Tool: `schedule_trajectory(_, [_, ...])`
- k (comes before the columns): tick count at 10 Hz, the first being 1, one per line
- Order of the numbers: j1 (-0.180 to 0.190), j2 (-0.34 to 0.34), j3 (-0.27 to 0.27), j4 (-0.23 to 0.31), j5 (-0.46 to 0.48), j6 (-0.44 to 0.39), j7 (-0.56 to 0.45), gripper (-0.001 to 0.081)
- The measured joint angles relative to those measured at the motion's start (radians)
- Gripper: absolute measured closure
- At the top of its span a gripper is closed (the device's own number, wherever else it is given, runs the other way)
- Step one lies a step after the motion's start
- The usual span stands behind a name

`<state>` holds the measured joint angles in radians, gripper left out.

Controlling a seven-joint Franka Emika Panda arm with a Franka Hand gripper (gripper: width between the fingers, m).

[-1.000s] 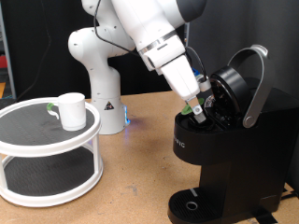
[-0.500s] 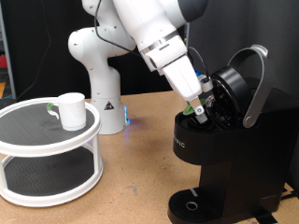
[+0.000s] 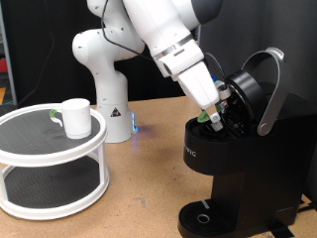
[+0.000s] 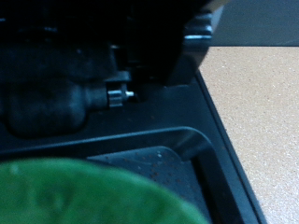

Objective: Make a cup of coffee with the keurig machine

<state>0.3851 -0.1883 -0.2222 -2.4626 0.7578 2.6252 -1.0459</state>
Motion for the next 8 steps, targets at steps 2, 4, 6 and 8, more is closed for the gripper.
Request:
schedule_trajectory(2, [0.000, 0.001, 0.007, -0.006, -0.001, 0.000, 0.001, 0.0335])
schedule_trajectory(4, [0.000, 0.002, 0.010, -0.006, -0.004, 0.005, 0.008, 0.0335])
schedule_trajectory(6, [0.000, 0.002, 0.012, -0.007, -0.003, 0.005, 0.010, 0.0303])
schedule_trajectory(8, [0.000, 0.003, 0.014, -0.008, -0.003, 0.005, 0.011, 0.0119])
